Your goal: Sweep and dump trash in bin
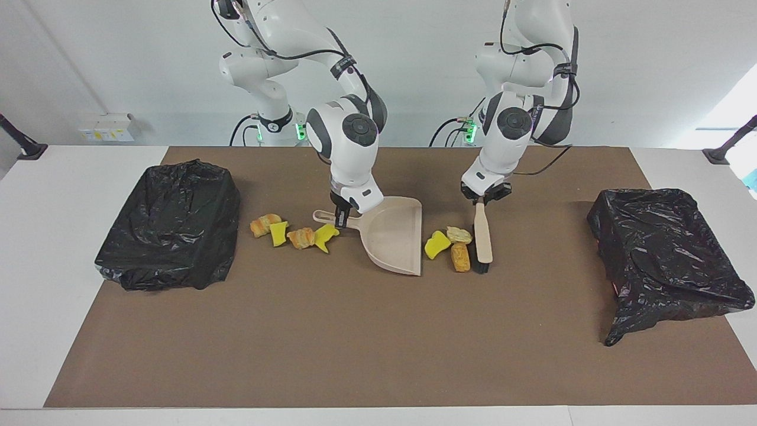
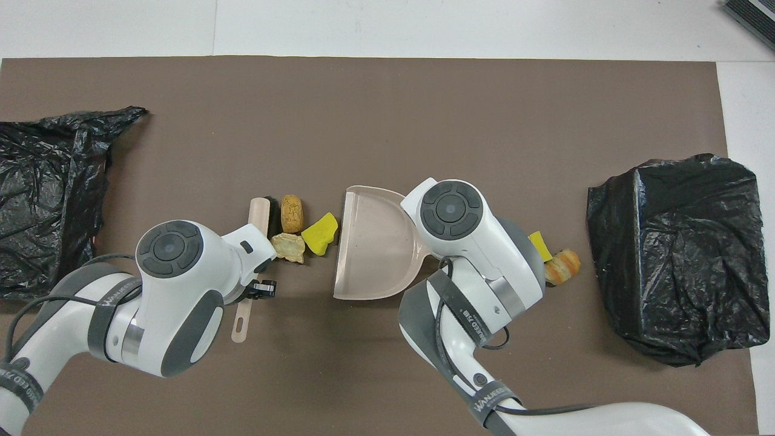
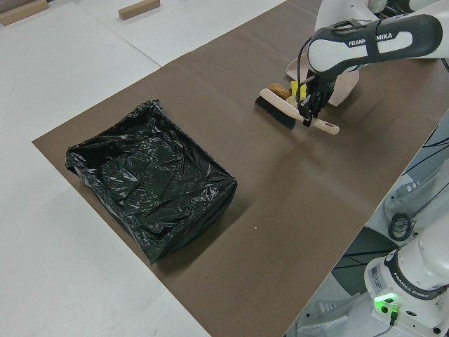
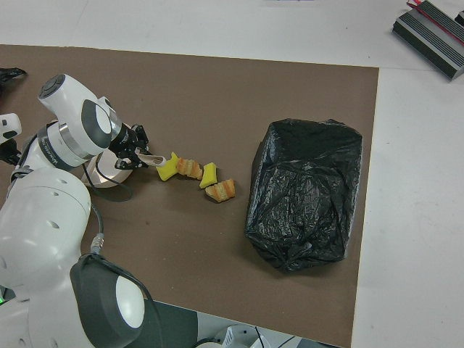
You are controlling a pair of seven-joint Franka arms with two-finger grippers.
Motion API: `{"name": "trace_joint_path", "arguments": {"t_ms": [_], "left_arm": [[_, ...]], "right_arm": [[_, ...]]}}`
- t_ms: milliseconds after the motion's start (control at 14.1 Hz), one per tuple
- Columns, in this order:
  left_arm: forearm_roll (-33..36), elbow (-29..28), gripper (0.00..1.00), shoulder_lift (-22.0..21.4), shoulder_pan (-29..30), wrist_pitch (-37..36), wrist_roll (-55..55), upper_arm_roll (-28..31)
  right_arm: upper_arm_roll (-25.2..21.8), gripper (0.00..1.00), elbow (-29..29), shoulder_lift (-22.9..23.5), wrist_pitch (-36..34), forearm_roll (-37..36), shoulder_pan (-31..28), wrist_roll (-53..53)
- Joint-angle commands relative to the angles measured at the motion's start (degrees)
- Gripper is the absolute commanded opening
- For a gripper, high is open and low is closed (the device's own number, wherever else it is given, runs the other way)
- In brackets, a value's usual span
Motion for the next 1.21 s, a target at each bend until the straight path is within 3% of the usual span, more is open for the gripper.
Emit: {"name": "trace_joint_path", "arguments": {"t_ms": [0,214,641,783,996,1139], "left_arm": [[-1.43,-1.65,0.00,-1.53,-0.75,-0.36,-0.53,0.12],[-3.79,-1.65,0.00,-1.53,-3.11,0.07,-0.53,0.03],[-15.13,-0.86,0.00,-1.88,-16.90,6.04,-2.46,0.03],[-15.59,0.54,0.00,-1.62,-19.46,6.67,-5.52,0.03],[-14.62,4.93,0.00,0.66,-18.51,5.61,-7.64,0.64],[-11.74,6.08,0.00,0.85,-14.31,4.57,-7.73,0.82]], "right_arm": [[0.19,0.00,-1.57,-0.58,1.84,-1.35,0.81,2.91],[0.19,0.00,-1.57,-0.58,1.84,-1.35,0.63,2.91],[0.19,0.00,-1.57,-0.49,1.75,-1.26,0.46,2.99],[0.19,0.00,-1.57,-0.49,1.75,-1.26,0.46,2.99],[0.19,0.00,-1.57,-0.49,1.75,-1.17,0.46,3.17],[0.19,0.00,-1.57,-0.49,1.75,-1.17,0.37,3.17]]}}
